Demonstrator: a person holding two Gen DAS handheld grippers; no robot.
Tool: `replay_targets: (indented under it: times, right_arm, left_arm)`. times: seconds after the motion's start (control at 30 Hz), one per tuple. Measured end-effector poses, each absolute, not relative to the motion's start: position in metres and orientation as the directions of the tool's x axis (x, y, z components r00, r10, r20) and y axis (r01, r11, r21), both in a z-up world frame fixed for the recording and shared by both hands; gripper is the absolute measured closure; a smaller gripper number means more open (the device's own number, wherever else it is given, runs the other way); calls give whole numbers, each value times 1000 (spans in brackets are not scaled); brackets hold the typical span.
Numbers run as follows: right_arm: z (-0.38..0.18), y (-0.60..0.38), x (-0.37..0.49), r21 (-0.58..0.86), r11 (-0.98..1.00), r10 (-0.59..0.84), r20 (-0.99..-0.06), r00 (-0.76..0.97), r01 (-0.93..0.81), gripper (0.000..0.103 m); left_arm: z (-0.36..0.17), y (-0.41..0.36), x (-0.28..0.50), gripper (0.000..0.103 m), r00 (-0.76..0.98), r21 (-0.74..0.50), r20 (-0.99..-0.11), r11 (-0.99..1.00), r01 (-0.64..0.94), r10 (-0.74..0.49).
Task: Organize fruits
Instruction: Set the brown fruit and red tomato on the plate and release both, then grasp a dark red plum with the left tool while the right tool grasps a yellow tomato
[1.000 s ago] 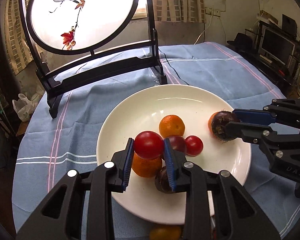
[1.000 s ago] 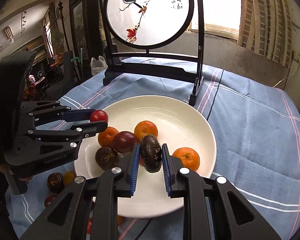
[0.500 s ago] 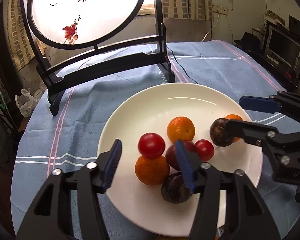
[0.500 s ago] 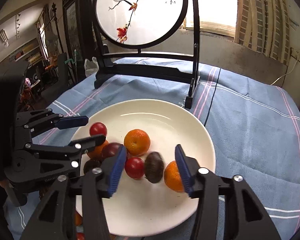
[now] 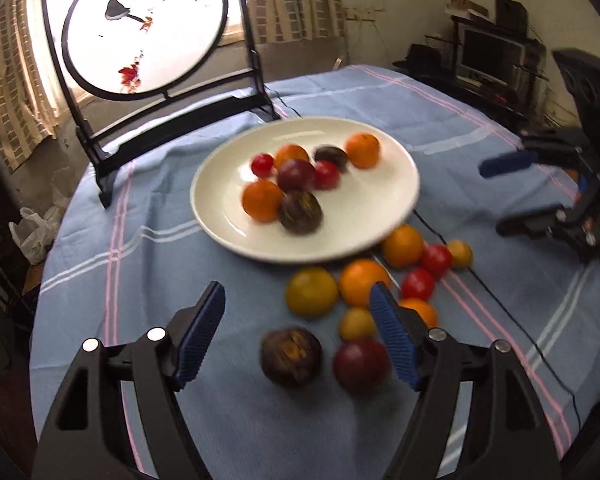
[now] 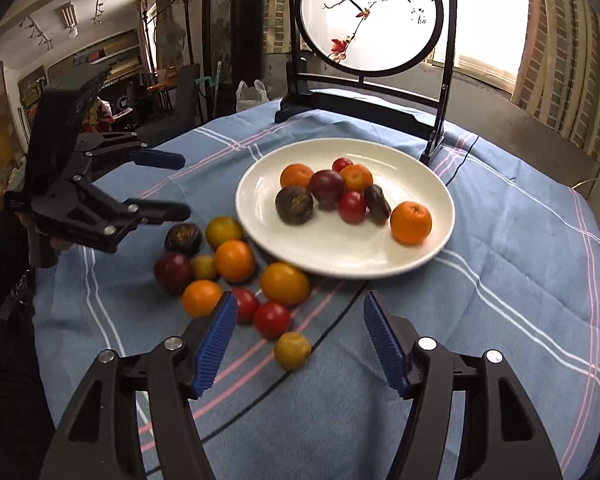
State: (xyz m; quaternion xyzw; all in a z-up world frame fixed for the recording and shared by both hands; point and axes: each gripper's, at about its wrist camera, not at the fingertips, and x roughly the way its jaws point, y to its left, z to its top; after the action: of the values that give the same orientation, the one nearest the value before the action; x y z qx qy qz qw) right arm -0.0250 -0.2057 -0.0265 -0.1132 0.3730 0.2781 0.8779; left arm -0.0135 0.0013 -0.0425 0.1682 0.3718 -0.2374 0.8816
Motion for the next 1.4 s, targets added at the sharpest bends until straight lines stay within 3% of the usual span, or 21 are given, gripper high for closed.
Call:
replay_targets:
  times: [0.4,0.6,0.67,0.73,0.83,1.23,1.4]
  right_arm:
    - [-55,-195,-48,-34,796,360,-775,519,-604,37]
    - [-71,-188,-37,-99,789,299,-801,519,-607,38]
    - [-75,-183,-31,-107,776,294,-811,507,-621,45]
    - [-82,-177,-26,-114,764,281,-827,487,-635,62]
    - [-84,-175,-21,-118,772,267,-831,488,-625,77]
    - [-24,-196,-28,-107,853,300,-699,649,-510,77]
    - [-4,-193,-9,-94,865,323,-647,691,-492,77]
  left_arm:
    - [-87,-18,-34,35,536,92,-791,808,582,-295]
    - [-86,-25,-30,64,543,120,-788,793,597,-290]
    - [-85,-21,-28,65,530,91,-792,799,594,-304]
    - [-85,-17,-27,65,520,67,-793,804,591,-316]
    - [-85,-15,-31,65,523,68,-793,807,587,-313]
    - [-26,-11,-24,65,645,67,-688,857,512,-332]
    - [-2,-19,8,65,724,100,-637,904,415,-263]
